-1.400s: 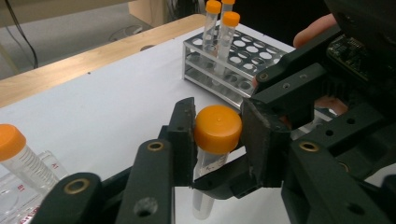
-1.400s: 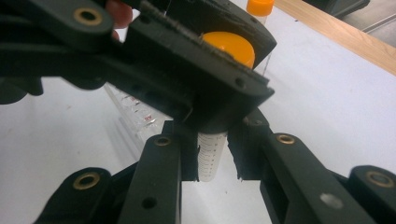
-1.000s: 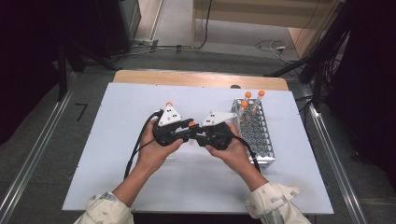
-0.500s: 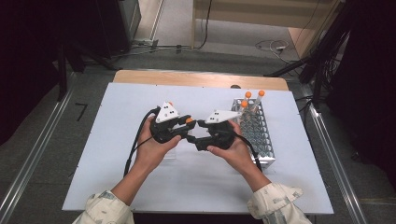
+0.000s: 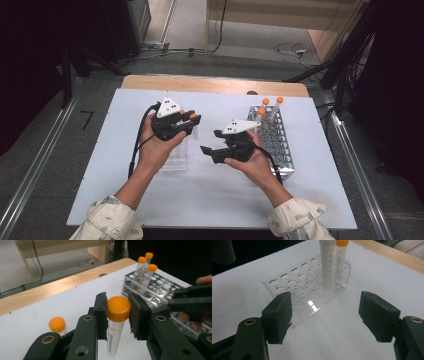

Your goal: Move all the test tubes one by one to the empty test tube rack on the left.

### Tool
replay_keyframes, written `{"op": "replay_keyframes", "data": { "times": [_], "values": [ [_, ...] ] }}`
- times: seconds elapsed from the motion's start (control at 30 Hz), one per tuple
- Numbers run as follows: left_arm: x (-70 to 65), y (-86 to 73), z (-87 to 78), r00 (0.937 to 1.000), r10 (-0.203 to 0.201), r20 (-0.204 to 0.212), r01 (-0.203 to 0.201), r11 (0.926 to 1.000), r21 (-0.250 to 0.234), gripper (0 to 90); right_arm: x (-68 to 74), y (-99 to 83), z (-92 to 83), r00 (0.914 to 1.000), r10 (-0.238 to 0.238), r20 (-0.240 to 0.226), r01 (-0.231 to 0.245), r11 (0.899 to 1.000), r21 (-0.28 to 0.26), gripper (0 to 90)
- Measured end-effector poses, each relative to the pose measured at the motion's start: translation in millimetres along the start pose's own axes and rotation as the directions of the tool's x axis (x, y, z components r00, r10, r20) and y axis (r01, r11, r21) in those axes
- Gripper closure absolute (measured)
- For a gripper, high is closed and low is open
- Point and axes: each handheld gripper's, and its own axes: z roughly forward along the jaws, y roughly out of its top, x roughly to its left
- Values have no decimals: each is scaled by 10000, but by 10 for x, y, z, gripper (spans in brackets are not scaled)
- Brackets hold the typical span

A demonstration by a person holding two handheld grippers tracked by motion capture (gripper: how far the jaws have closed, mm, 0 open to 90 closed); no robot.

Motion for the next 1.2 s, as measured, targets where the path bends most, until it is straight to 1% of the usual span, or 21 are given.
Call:
{"op": "replay_keyframes", "data": {
  "times": [0.13,0.27,0.6,0.67,0.83,1.13,1.2],
  "values": [
    [115,12,-22,9994,-194,-286,191,9998,-93,714,-6,-17,-15,10000,61,-5,-61,10000,9,257],
    [206,18,-45,9985,-342,-422,332,9992,-237,714,-19,-19,-24,10000,37,8,-37,10000,-16,258],
    [348,9,-62,9948,-468,-905,441,9985,-309,714,-6,-21,-23,10000,19,-23,-19,10000,0,260],
    [367,4,-52,9938,-561,-955,530,9980,-353,714,-6,-22,-23,10000,7,-63,-7,10000,-37,260],
    [416,-15,-18,9925,-636,-1042,608,9977,-300,714,-11,-38,-36,9999,64,-94,-64,10000,-16,260],
    [443,-89,93,9910,-740,-1114,739,9973,-50,713,-5,-40,-43,9999,86,-122,-87,9999,-52,262],
    [455,-114,118,9905,-793,-1122,800,9968,12,713,-10,-43,-40,9997,113,-200,-114,9999,-76,261]
  ]
}}
